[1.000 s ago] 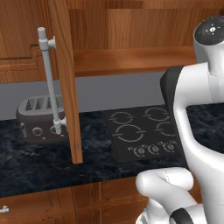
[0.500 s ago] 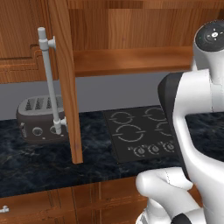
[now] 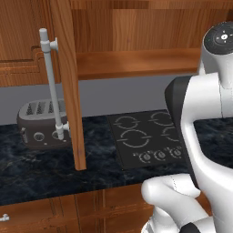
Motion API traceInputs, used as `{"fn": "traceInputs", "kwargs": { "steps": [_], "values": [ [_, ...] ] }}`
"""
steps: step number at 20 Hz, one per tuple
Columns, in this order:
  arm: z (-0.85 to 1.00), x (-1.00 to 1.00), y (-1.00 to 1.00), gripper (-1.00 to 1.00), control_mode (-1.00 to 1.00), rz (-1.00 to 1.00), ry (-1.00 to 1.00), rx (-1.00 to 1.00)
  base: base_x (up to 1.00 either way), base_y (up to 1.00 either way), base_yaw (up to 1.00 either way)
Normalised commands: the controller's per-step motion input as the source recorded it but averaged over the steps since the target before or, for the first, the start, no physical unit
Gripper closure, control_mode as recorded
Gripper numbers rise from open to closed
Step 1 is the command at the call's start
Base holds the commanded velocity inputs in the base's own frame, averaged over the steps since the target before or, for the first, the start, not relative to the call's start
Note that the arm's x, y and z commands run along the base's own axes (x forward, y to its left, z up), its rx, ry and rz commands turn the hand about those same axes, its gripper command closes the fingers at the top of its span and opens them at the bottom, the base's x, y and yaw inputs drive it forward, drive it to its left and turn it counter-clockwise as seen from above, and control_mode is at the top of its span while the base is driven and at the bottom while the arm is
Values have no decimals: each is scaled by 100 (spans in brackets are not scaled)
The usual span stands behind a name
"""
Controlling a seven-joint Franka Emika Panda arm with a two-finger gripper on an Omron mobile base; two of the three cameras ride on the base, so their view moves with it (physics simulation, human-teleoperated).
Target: Retrieve the tupperware from the cabinet, then place the raw meat into the tupperware to avoid contamination.
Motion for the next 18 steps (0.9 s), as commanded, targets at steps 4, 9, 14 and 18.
{"fn": "traceInputs", "kwargs": {
  "steps": [4,9,14,18],
  "values": [
    [0,0,0,100,-100,0,0,0,0,0,0],
    [-1,-2,0,100,-100,0,1,0,0,0,0],
    [-7,-26,5,100,-100,0,3,0,0,0,0],
    [-11,-27,22,100,-100,0,1,0,0,0,0]
  ]
}}
